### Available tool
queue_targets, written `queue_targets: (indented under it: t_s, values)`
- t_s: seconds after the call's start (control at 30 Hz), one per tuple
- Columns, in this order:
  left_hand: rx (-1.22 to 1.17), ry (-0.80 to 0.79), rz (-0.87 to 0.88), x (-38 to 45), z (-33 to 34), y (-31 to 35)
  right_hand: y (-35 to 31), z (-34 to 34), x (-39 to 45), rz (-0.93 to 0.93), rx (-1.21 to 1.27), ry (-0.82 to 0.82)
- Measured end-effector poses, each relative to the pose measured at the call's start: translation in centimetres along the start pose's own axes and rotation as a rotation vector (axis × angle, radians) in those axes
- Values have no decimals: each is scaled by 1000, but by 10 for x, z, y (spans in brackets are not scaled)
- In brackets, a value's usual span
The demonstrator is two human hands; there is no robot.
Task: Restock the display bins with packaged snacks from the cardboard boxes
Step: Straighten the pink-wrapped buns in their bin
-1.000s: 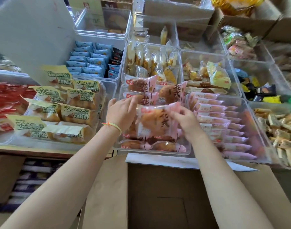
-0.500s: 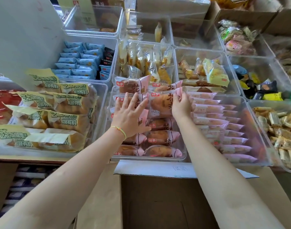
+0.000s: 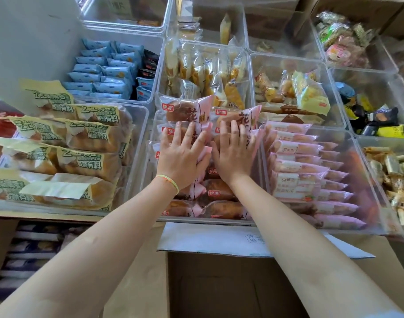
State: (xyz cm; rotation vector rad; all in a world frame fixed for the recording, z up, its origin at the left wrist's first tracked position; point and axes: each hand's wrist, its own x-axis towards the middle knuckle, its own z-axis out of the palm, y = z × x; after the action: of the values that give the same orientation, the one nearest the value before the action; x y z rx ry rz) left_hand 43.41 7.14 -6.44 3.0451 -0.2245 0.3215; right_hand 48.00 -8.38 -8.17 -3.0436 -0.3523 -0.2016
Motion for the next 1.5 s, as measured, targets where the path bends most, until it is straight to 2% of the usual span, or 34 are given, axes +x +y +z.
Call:
queue_targets:
  t_s: [0.23, 0.4, 0.47, 0.53, 0.6, 0.63, 0.7, 0.8, 0.9, 0.97, 1.03, 1.07, 1.2, 1.27, 1.5]
  values:
    - [16, 64, 14, 2, 0, 0, 22, 6, 13, -265, -141, 20]
    - [-6, -56, -35, 5, -7, 2, 19, -2, 11, -254, -91, -50]
    - [-67, -38, -43, -1, -14, -2, 15, -12, 8, -196, 11, 39]
    - [-154, 86, -80, -15, -23, -14, 10, -23, 8, -138, 149, 198]
    - [-248, 211, -213, -32, -29, -33, 3, -32, 13, -119, 283, 289]
    - [-309, 227, -302, -39, -29, -44, -2, -35, 17, -112, 336, 284]
    - [-408, 156, -405, -48, -27, -56, -13, -39, 27, -79, 379, 170]
    - [-265, 0, -270, -51, -23, -57, -22, -40, 41, -45, 283, -60]
    - [-195, -93, -224, -41, -22, -56, -26, -45, 46, 9, 293, -83]
    - [-338, -59, -271, -39, -23, -59, -33, -56, 37, -20, 390, 81]
    - [-606, 46, -384, -44, -29, -61, -35, -69, 17, -39, 522, 184]
    - [-721, 82, -468, -48, -32, -62, -34, -75, 6, -10, 595, 139]
    - [-1076, 69, -773, -62, -37, -64, -30, -79, -25, 231, 847, -249]
    - [-1147, 72, -819, -62, -38, -65, -32, -70, -30, 271, 881, -297]
    - [-1103, 80, -866, -49, -40, -74, -42, -62, -23, 373, 947, -164]
